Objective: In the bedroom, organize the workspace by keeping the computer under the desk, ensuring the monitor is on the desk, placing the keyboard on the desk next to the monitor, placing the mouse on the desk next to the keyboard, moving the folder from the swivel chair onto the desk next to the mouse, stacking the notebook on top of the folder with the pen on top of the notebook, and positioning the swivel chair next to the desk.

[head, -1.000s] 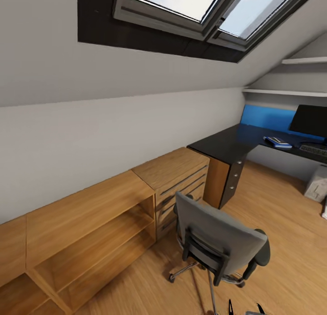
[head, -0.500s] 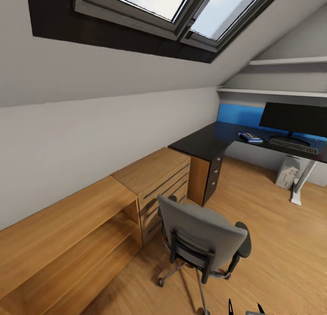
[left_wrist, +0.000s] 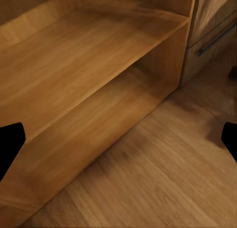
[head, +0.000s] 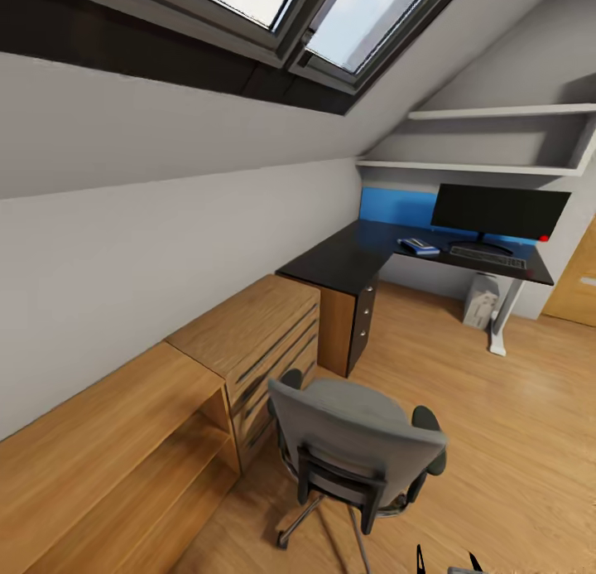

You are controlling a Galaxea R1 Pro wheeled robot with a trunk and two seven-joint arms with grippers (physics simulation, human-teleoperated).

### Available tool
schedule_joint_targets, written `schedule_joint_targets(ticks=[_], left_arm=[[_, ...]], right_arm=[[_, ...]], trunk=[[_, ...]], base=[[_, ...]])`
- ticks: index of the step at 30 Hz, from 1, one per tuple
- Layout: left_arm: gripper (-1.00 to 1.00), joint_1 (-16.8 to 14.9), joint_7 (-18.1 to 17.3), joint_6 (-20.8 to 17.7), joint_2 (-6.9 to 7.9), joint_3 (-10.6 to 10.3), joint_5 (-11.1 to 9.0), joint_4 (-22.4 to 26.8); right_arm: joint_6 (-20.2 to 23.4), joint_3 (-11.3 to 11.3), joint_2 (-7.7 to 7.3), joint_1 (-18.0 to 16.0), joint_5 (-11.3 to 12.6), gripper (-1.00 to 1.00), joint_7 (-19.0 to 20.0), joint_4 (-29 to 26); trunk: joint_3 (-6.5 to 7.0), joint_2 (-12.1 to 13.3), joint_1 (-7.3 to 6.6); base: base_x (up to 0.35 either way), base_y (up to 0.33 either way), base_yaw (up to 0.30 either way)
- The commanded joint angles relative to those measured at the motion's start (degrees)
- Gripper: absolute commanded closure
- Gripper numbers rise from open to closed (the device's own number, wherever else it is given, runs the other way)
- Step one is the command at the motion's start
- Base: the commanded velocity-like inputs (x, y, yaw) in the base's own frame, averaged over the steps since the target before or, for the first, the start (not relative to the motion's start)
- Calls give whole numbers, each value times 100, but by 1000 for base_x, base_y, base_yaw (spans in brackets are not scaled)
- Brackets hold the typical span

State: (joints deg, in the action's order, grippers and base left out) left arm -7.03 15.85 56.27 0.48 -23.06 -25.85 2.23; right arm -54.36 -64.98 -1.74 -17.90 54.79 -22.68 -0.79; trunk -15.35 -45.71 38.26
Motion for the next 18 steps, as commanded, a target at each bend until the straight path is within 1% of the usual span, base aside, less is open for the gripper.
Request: schedule_joint_targets(ticks=[1, 11, 18], left_arm=[[-100, -1, 32, 7, 3, -49, -27, 6], [-100, -1, 26, 7, 5, -46, -26, 6], [-100, -1, 23, -9, 5, -41, -30, 6]], right_arm=[[-3, -49, -2, -4, 5, -100, -53, -8], [-13, -50, -2, -3, 5, -100, -53, -8], [-13, -50, -2, -4, 5, -100, -53, -8]], trunk=[[-8, -5, 3], [-8, -5, 3], [-8, -5, 3]], base=[[215, 182, -300], [200, 196, -300], [31, 288, -300]])
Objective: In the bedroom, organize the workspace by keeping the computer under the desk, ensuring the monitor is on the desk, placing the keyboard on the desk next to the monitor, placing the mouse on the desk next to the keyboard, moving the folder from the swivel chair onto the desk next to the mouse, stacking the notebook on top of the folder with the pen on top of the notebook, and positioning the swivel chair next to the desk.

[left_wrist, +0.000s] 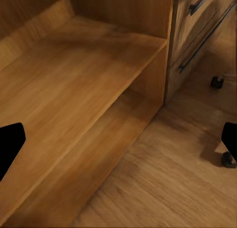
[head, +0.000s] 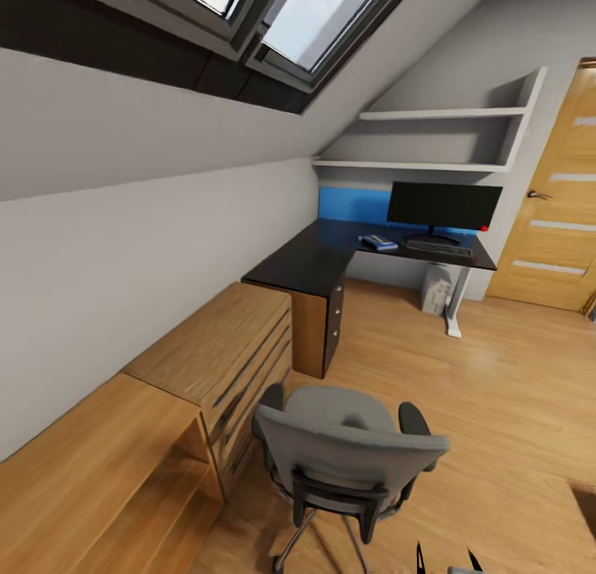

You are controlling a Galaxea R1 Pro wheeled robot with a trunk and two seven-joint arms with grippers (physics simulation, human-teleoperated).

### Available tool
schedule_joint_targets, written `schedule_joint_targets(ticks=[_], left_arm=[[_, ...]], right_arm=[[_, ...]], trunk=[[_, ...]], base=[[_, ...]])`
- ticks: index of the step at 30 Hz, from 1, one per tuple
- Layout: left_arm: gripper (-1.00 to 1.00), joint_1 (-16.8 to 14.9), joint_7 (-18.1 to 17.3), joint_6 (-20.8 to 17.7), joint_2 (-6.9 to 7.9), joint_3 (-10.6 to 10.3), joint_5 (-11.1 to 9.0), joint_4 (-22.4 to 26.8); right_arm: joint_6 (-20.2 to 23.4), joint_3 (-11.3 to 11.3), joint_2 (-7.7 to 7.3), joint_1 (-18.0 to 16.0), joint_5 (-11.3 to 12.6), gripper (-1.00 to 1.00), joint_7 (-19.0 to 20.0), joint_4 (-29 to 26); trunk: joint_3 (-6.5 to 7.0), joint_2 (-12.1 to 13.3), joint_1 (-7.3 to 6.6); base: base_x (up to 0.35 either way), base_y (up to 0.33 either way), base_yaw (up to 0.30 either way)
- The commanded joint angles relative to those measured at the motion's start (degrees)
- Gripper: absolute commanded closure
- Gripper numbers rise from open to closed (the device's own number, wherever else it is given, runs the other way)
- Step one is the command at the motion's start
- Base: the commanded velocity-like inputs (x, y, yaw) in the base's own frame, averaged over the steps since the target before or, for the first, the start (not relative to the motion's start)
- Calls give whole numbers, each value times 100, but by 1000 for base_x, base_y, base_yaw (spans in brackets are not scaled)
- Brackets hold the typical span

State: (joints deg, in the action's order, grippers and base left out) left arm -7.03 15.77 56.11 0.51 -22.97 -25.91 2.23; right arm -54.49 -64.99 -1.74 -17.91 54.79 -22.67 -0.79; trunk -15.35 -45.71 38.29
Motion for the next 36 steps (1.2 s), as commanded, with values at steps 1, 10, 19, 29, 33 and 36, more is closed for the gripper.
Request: schedule_joint_targets(ticks=[1, 10, 19, 29, 33, 36], left_arm=[[-100, 0, 32, 5, 2, -49, -25, 6], [-100, 0, 40, 22, 2, -49, -20, 6], [-100, 0, 40, 22, 2, -49, -26, 6], [-100, 0, 48, 22, 2, -49, -28, 6], [-100, 0, 49, 22, 2, -49, -29, 6], [-100, 0, 49, 22, 2, -49, -29, 6]], right_arm=[[-1, -49, -2, -4, 5, -100, -53, -8], [-1, -49, -2, -4, 5, -100, -53, -8], [-1, -49, -5, -4, 5, -100, -53, -8], [2, -48, -4, -4, 5, -100, -53, -8], [6, -46, -5, -3, 5, -100, -53, -8], [8, -48, -4, -4, 5, -100, -53, -8]], trunk=[[-8, -6, 1], [-8, -6, 1], [-8, -6, 1], [-8, -6, 1], [-8, -6, 1], [-8, -6, 1]], base=[[3, 301, -300], [1, 242, -300], [0, 33, -300], [0, 48, -300], [0, 230, -300], [0, 184, -300]])
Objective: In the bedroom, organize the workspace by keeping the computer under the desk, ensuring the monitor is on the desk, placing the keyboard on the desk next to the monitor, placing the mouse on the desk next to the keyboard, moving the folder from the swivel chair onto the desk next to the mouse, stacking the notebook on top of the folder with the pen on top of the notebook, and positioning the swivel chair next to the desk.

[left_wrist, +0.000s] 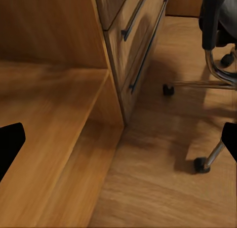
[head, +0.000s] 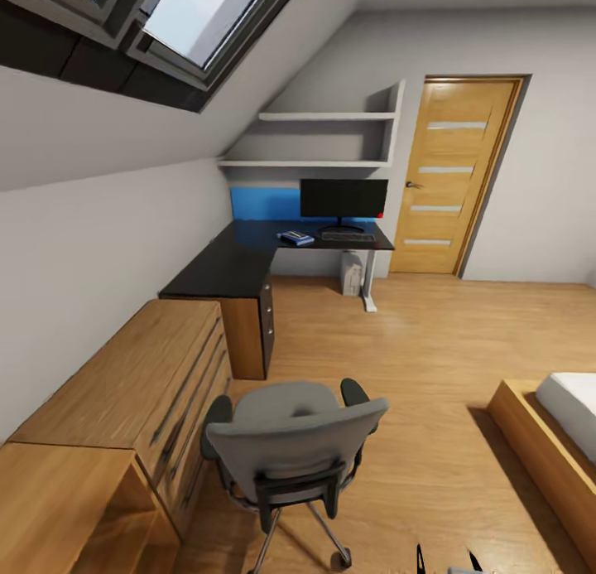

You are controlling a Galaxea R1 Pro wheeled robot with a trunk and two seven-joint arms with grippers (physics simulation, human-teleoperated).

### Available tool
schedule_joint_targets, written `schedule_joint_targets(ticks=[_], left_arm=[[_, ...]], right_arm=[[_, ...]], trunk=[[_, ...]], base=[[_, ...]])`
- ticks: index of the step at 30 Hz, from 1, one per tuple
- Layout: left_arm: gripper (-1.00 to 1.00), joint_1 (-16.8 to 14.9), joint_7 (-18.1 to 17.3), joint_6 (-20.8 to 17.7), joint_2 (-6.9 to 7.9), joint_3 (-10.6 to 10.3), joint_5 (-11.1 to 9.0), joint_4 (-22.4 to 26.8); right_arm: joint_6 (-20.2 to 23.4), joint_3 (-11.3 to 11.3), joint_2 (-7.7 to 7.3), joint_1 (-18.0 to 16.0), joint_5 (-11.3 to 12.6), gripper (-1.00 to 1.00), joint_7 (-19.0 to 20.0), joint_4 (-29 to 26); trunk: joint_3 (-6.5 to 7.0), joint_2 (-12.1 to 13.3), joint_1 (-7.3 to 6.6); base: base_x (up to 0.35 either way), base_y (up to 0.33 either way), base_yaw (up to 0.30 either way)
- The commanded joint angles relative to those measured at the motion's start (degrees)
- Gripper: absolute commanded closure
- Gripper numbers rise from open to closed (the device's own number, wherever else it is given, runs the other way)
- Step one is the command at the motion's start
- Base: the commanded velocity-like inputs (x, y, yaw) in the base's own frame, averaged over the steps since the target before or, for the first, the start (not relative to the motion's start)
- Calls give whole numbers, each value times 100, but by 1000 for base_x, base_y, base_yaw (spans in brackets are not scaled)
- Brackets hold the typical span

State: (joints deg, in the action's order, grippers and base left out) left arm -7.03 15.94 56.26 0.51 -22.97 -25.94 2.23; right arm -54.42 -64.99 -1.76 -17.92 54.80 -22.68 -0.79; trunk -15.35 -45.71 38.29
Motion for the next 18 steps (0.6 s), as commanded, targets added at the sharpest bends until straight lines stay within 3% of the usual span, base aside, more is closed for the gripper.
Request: schedule_joint_targets(ticks=[1, 9, 18], left_arm=[[-100, -1, 34, 8, 2, -50, -25, 5], [-100, -1, 46, 8, 2, -50, -25, 5], [-100, -1, 29, 10, -3, -50, -23, 5]], right_arm=[[1, -49, -1, -2, 5, -100, -53, -8], [11, -49, 6, -1, 5, -100, -53, -8], [34, -49, 9, -1, 5, -100, -53, -8]], trunk=[[-8, -6, 1], [-14, -6, 1], [-80, -6, 1]], base=[[0, 60, -300], [-101, 134, -292], [-48, 42, -161]])
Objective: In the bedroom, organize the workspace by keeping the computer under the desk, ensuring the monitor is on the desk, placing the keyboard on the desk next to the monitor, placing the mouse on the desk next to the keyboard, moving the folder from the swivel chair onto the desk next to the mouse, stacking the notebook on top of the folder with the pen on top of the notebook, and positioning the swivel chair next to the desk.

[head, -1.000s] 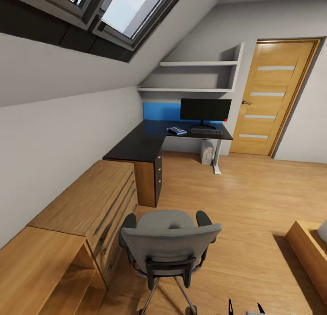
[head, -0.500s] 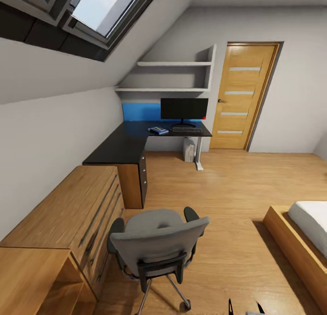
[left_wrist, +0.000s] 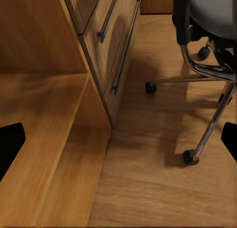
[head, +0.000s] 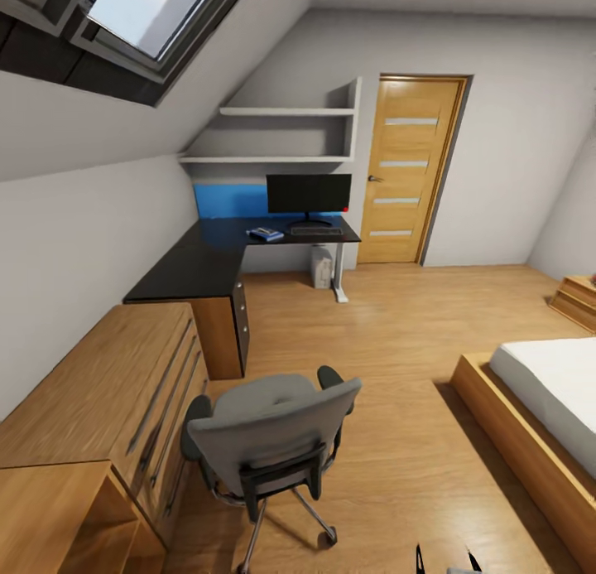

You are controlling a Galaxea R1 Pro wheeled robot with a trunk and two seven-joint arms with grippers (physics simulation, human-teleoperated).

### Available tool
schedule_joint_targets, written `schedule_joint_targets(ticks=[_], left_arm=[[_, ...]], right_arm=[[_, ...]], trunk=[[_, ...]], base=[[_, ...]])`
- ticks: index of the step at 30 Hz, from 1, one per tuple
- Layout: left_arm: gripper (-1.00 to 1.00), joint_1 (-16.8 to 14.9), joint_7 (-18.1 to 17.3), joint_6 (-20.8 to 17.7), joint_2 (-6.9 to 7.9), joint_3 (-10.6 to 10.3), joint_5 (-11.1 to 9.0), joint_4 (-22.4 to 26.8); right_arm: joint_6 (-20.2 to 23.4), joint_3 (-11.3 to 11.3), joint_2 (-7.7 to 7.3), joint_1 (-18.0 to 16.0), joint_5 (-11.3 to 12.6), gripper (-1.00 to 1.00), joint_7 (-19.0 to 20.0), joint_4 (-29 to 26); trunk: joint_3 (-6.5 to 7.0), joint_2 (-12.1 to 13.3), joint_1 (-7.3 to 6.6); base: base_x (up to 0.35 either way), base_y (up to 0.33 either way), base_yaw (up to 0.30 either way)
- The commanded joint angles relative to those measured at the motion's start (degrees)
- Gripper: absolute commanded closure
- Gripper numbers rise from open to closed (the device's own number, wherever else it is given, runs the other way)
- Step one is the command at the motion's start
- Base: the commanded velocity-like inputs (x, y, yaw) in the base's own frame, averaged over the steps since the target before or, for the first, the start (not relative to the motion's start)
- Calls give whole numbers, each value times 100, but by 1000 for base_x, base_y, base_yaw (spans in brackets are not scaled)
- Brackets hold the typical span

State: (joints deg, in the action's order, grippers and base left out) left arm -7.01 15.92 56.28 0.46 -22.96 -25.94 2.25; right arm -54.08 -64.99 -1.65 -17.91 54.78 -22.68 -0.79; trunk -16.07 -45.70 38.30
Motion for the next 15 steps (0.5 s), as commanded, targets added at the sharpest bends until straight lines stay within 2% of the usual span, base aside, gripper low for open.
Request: schedule_joint_targets(ticks=[1, 15], left_arm=[[-100, -2, 32, 9, 3, -51, -24, 4], [-100, -2, 34, 9, 1, -51, -25, 4]], right_arm=[[6, -49, -2, -2, 7, -100, -52, -8], [32, -56, 7, -2, 7, -100, -52, -8]], trunk=[[-16, -7, -1], [-31, -7, -1]], base=[[-146, 126, -70], [-104, 70, -4]])
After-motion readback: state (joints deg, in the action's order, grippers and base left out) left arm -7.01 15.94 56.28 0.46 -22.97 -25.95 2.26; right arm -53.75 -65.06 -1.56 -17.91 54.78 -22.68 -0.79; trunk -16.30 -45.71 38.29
